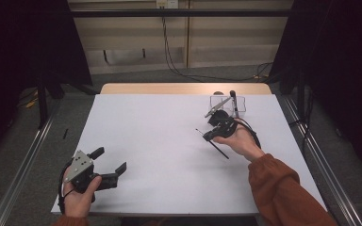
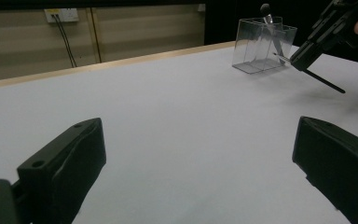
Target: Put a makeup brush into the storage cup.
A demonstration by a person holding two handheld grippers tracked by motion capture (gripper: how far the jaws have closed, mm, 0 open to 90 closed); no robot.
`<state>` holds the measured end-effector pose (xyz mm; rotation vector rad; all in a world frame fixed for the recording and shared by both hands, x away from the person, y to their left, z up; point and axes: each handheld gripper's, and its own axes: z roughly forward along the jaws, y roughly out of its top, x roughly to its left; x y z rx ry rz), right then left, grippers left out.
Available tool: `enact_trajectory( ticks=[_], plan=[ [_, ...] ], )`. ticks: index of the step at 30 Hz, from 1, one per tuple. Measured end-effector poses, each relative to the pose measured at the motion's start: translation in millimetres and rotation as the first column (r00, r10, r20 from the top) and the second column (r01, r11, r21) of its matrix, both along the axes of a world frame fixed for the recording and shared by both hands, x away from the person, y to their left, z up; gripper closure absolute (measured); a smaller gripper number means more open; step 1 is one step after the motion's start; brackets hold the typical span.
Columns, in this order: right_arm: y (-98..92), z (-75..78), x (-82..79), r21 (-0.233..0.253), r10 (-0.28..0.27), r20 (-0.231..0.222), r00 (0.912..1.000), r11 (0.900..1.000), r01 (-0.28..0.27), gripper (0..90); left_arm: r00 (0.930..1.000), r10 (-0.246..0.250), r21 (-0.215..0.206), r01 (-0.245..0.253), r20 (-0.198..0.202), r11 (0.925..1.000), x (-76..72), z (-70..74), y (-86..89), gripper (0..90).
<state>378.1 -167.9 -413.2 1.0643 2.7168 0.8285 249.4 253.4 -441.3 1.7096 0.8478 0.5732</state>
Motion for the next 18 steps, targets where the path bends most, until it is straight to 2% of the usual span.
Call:
enact_trajectory(
  ticks=[5,8,14,18],
  plan=[
    [-10.2,-3.9,-4.7,0.09,-0.003,0.057,0.9984,0.996,-0.003,86.7,1.0,0.001,0.0,-0.001,0.001,1.0,0.0,0.0,0.1,2.6],
    [-14.7,-6.5,-8.6,0.127,-0.016,0.079,0.9968,0.992,0.006,86.7,1.0,0.002,-0.003,-0.002,0.0,1.0,0.1,-0.2,0.1,2.6],
    [-23.8,-4.8,-15.7,0.207,-0.037,0.147,0.9885,0.978,0.006,86.7,1.0,0.004,-0.003,-0.004,0.002,1.0,-0.2,0.1,0.2,2.6],
    [-28.9,-5.3,-18.6,0.249,-0.053,0.172,0.9837,0.969,0.009,86.7,1.0,0.0,-0.003,0.0,0.0,1.0,0.1,-0.1,0.3,2.6]
  ],
)
